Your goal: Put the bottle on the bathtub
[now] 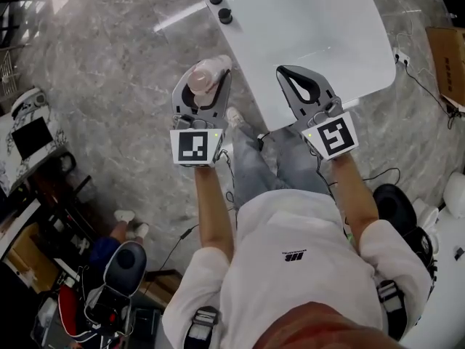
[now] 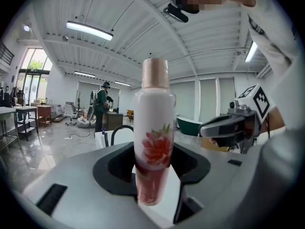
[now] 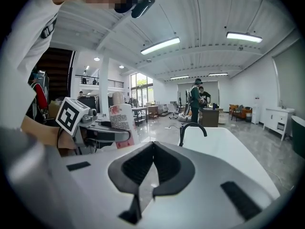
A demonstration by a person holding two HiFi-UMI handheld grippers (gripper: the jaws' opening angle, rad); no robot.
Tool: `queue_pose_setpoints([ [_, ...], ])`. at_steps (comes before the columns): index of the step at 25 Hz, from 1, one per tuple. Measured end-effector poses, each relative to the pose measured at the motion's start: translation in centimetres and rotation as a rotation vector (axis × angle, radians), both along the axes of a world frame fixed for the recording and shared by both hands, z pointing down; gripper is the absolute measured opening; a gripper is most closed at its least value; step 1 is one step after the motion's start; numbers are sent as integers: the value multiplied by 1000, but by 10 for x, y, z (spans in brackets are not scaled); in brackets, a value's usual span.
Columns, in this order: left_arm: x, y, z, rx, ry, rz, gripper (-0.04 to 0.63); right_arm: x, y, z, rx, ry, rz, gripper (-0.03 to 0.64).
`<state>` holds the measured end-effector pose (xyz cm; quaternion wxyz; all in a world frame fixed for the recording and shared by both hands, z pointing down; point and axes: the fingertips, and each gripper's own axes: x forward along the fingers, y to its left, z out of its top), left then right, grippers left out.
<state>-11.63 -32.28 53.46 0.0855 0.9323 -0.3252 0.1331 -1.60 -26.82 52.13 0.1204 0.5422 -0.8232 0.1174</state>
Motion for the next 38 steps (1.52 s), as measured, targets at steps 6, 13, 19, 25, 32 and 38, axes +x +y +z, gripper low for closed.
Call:
queue_pose_setpoints([
  [6,11,-13,41,-36,8,-25,219,7,-13,30,9,-11,3,-6],
  [13,24,-26,90,-62,-3,-18,219,8,-24,75,-19,-29,10,-5],
  [19,36,-38,135,-86,-14,-20,219,13,-35,118,-54,-38,29,-6],
  [25,48,-47,175,-109,-17,-8,219,18,-48,160,-96,-45,54,-6],
  [32,61,-56,202,-105,-22,6,219,29,-52,197,-117,-17,62,-6],
  [38,65,-60,227,-119,-18,6,219,39,-57,220,-139,-20,86,-5],
])
